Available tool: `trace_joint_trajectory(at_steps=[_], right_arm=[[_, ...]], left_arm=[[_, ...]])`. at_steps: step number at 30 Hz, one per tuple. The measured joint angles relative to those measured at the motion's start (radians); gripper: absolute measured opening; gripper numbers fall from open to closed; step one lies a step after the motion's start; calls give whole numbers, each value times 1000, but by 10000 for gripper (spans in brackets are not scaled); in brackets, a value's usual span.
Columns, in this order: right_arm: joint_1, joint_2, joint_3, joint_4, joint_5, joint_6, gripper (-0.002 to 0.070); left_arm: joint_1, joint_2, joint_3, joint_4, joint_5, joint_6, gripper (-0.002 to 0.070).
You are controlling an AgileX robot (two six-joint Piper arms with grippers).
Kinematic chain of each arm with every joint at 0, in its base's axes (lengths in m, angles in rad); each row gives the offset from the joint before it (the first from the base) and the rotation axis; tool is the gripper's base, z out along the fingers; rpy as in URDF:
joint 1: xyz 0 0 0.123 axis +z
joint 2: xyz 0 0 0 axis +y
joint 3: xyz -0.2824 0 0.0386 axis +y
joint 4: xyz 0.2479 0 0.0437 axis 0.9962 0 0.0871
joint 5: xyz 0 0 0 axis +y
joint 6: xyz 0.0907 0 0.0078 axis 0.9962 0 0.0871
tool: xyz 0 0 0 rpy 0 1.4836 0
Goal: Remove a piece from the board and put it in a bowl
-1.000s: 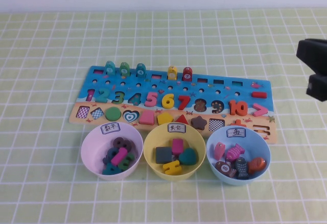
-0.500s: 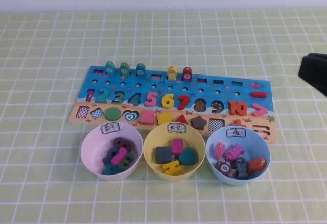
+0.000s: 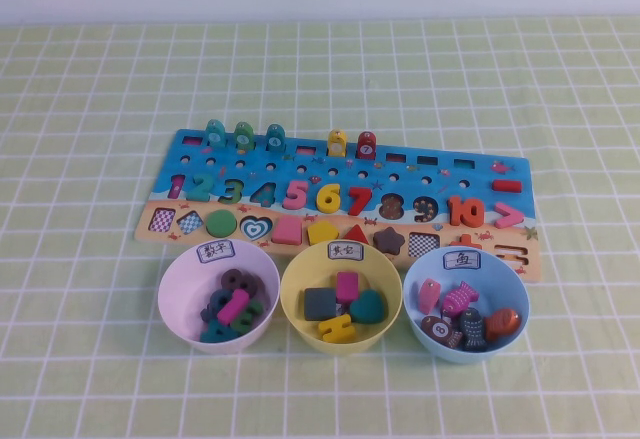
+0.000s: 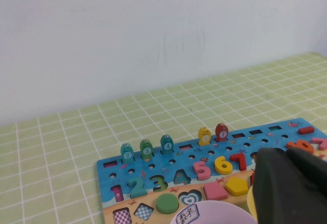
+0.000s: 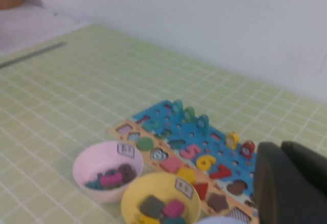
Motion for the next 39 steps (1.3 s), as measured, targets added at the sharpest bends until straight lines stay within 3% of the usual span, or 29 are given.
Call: trace_joint_trajectory(at_steps=[9, 15, 23, 30, 39], right_arm=[[0, -100, 0, -99, 209, 0, -19], [0, -132, -2, -189, 481, 44, -19], [0, -266, 13, -212, 514, 69, -19], [-38, -402, 249, -242, 158, 87, -19], [-407, -539, 677, -268, -416, 137, -19]], left_arm=[[0, 0, 0, 2, 0, 0, -3], [0, 0, 0, 2, 0, 0, -3], [0, 0, 0, 2, 0, 0, -3], [0, 0, 0, 2, 0, 0, -3], [0, 0, 0, 2, 0, 0, -3]])
